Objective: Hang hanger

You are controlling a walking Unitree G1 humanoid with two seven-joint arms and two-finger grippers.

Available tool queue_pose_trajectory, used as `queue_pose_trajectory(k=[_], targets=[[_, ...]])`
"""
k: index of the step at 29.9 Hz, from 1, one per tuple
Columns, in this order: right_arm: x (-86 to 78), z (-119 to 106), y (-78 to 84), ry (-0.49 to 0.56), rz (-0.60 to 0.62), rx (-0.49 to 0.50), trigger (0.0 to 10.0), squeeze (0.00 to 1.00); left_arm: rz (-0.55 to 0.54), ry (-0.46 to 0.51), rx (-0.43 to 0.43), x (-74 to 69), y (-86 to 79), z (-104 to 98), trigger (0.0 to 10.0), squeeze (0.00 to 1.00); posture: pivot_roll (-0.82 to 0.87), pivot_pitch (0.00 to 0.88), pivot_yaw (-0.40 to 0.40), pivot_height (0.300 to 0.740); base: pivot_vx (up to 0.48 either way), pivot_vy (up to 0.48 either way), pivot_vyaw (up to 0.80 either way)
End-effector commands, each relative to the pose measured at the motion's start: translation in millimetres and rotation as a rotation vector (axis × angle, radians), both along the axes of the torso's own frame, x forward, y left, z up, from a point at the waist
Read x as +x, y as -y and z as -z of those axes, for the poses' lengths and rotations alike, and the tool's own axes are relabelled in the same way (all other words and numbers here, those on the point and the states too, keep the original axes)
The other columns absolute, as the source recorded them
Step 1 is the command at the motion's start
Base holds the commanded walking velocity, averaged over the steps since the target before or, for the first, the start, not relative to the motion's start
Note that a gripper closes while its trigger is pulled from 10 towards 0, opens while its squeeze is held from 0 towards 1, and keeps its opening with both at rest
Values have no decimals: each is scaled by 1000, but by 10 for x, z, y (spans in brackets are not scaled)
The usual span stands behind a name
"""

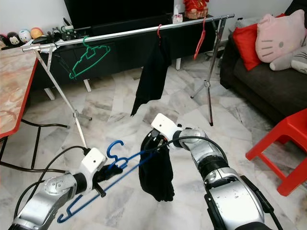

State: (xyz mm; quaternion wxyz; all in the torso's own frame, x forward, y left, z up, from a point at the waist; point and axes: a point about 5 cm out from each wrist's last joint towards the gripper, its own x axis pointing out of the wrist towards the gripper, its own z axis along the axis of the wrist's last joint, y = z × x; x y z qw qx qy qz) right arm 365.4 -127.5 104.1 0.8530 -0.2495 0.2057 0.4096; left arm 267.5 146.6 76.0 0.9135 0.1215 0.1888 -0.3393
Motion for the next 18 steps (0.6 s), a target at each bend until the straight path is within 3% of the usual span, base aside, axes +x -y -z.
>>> queue_pose_trajectory(k=[1, 10, 14, 18], targets=[[30, -83, -40, 30, -13, 17, 10000, 0, -27, 18, 43, 38, -92, -27, 10000, 0, -110, 0, 29, 740, 0, 0, 0], [27, -64, 7, 28, 1, 1, 10000, 0, -16, 21, 35, -4, -156, -34, 10000, 0, -106, 0, 29, 740, 0, 0, 0], [21, -72, -62, 30, -30, 4, 10000, 0, 78, 10, -66, -58, -10, -101, 10000, 0, -108, 0, 29, 740, 0, 0, 0], [25, -88, -79, 32, -42, 6, 10000, 0, 103, 6, -99, -69, 27, -128, 10000, 0, -109, 0, 28, 740, 0, 0, 0]])
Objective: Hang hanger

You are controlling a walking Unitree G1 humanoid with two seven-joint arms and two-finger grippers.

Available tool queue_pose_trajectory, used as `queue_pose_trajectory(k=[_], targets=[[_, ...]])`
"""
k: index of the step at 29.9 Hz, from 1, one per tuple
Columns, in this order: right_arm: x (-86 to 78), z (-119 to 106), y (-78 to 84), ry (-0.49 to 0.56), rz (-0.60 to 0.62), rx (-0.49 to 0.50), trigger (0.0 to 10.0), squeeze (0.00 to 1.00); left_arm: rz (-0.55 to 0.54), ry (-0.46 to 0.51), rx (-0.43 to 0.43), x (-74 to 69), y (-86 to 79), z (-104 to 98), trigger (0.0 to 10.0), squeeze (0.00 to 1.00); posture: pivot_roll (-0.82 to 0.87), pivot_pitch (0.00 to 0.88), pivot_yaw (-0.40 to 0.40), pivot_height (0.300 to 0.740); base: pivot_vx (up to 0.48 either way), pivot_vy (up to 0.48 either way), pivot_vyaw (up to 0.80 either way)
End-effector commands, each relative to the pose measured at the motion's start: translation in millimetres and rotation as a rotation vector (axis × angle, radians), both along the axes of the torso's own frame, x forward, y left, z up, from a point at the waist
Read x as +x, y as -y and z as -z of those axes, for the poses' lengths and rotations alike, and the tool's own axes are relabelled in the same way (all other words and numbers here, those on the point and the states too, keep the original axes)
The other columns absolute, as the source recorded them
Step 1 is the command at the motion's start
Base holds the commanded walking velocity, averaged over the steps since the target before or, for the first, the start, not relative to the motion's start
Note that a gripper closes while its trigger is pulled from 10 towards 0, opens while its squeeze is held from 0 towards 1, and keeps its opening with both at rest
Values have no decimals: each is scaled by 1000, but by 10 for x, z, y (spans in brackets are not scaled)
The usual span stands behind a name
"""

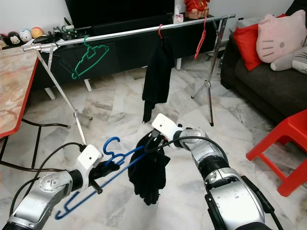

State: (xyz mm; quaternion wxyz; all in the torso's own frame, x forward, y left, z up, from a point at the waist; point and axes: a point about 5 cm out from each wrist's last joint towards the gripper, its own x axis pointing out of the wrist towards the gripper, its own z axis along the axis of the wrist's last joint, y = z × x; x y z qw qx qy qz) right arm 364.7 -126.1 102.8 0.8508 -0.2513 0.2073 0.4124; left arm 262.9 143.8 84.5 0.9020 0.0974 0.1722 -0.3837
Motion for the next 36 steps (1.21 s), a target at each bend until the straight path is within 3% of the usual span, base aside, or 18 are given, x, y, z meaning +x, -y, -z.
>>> queue_pose_trajectory(k=[1, 6, 10, 20, 25, 29, 36], targets=[[34, -110, -74, 36, -43, 12, 10000, 0, 31, 4, -47, -27, 16, -58, 10000, 0, -109, 0, 28, 740, 0, 0, 0], [36, -120, -84, 37, -50, 12, 10000, 0, 46, 1, -67, -33, 32, -75, 10000, 0, -109, 0, 28, 740, 0, 0, 0], [44, -170, -82, 48, -93, -5, 10000, 0, 131, -32, -80, -78, 41, -99, 10000, 0, -112, 0, 29, 740, 0, 0, 0], [17, -261, -110, 45, -216, -27, 10000, 0, 94, -22, -7, 12, 43, -17, 10000, 0, -120, 0, 31, 740, 0, 0, 0], [-35, -263, -129, 31, -280, -19, 10000, 0, 76, -12, -18, 34, 58, -6, 10000, 0, -121, 0, 31, 740, 0, 0, 0], [-100, -255, -116, 8, -351, -15, 10000, 0, 105, -15, -70, 19, 98, -39, 10000, 0, -123, 0, 31, 740, 0, 0, 0], [-117, -253, -54, 7, -389, -70, 10000, 0, 180, -24, -30, -36, 56, -30, 10000, 0, -123, 0, 31, 740, 0, 0, 0]])
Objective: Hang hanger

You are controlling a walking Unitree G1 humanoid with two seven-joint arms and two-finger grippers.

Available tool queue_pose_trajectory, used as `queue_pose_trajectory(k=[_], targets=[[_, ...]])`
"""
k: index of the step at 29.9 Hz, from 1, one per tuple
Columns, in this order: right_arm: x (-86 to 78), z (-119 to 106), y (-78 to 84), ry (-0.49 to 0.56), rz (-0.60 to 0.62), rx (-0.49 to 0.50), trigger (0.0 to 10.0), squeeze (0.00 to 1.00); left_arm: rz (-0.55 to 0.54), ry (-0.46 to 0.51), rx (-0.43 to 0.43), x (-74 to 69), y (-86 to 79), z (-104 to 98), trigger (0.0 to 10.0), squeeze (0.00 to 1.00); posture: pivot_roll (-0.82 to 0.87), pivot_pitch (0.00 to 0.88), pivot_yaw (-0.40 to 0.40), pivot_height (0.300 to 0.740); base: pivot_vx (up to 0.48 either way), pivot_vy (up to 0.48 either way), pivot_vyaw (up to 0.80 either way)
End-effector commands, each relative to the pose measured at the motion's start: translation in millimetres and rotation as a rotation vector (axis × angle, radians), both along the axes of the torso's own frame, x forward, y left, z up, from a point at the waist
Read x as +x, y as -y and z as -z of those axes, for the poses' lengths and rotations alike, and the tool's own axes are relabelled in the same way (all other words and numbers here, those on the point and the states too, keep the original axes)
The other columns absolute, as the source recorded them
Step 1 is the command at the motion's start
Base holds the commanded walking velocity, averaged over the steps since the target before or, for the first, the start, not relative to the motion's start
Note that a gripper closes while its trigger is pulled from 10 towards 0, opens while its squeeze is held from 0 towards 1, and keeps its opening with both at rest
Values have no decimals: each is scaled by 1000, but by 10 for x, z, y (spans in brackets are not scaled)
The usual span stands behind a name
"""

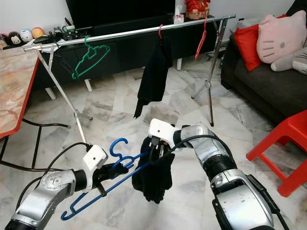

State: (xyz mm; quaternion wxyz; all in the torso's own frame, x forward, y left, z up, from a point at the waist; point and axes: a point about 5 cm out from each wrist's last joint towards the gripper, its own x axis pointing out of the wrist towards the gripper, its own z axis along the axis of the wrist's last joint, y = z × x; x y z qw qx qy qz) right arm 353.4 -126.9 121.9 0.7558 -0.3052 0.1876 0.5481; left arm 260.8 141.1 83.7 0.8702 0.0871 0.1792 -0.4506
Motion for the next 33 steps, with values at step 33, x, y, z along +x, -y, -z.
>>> queue_pose_trajectory(k=[33], targets=[[-166, -56, 43, -6, -381, -109, 10000, 0, 226, 127, 189, -49, -8, 63, 10000, 0, -124, 0, 39, 740, 0, 0, 0]])
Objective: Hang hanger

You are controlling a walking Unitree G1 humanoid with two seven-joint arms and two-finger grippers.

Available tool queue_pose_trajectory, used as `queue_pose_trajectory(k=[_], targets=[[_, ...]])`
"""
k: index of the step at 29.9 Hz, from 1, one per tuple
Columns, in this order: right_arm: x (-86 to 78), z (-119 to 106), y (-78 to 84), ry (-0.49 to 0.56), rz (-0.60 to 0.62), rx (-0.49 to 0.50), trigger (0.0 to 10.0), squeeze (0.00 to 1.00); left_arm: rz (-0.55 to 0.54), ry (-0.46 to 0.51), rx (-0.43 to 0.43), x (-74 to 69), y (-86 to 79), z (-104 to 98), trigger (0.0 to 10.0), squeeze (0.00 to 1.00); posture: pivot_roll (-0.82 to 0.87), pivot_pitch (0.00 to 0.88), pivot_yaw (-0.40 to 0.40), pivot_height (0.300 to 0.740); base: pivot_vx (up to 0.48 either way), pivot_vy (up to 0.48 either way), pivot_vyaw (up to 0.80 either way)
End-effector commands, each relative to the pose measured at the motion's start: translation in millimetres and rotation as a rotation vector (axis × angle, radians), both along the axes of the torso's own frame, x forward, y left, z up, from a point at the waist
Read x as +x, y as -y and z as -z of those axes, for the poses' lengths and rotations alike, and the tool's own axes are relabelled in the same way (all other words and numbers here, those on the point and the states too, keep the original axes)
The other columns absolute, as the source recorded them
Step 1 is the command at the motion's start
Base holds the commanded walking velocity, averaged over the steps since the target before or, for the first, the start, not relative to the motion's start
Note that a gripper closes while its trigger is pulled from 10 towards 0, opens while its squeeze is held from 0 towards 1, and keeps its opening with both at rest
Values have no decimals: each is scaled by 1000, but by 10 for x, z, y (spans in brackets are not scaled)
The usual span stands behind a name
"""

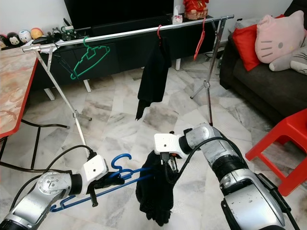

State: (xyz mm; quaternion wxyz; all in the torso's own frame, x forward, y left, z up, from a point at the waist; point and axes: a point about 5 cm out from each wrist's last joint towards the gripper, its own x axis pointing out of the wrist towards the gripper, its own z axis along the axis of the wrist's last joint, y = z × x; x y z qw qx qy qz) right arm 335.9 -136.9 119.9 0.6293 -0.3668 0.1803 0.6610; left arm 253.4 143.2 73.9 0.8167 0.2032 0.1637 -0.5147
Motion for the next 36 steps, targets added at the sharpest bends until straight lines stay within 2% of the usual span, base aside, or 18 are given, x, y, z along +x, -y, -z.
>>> queue_pose_trajectory(k=[1, 4, 11, 14, 16, 26, 27, 29, 30, 31, 34, 35, 36], targets=[[-5, -87, -63, 24, -77, 13, 10000, 0, 49, 39, 62, 21, -1, 1, 10000, 0, -121, 0, 38, 740, 0, 0, 0], [-18, -115, -81, 19, -111, 21, 10000, 0, 73, 55, 121, 21, -19, 52, 10000, 0, -121, 0, 38, 740, 0, 0, 0], [-20, -151, -100, 18, -130, 39, 10000, 0, 76, 74, 130, 36, -15, 67, 10000, 0, -121, 0, 40, 740, 0, 0, 0], [-63, -294, -223, 2, -205, 157, 10000, 0, 23, 143, 92, 132, 36, 46, 10000, 0, -127, 0, 43, 740, 0, 0, 0], [-141, -413, -319, -33, -282, 260, 10000, 0, -64, 183, -29, 219, 49, -65, 10000, 0, -128, 0, 43, 740, 0, 0, 0], [-225, -493, -427, -62, -334, 337, 10000, 0, -106, 198, -121, 262, 100, -111, 10000, 0, -124, 0, 39, 740, 0, 0, 0], [-217, -493, -414, -59, -320, 333, 10000, 0, -107, 198, -124, 264, 102, -108, 10000, 0, -124, 0, 39, 740, 0, 0, 0], [-95, -449, -335, 4, -200, 286, 10000, 0, -112, 192, -107, 259, 83, -87, 10000, 0, -125, 0, 37, 740, 0, 0, 0], [-95, -449, -335, 4, -200, 286, 10000, 0, -112, 192, -107, 259, 83, -87, 10000, 0, -125, 0, 37, 740, 0, 0, 0], [-23, -433, -298, 60, -130, 264, 10000, 0, -109, 186, -85, 245, 59, -59, 10000, 0, -125, 0, 37, 740, 0, 0, 0], [109, -406, -226, 125, 16, 228, 10000, 0, -119, 182, -54, 229, 10, -21, 10000, 0, -127, 0, 38, 740, 0, 0, 0], [179, -368, -165, 172, 110, 184, 10000, 0, -121, 176, -30, 214, -21, 10, 10000, 0, -127, 0, 38, 740, 0, 0, 0], [179, -368, -165, 172, 110, 184, 10000, 0, -121, 176, -30, 214, -21, 10, 10000, 0, -127, 0, 38, 740, 0, 0, 0]])
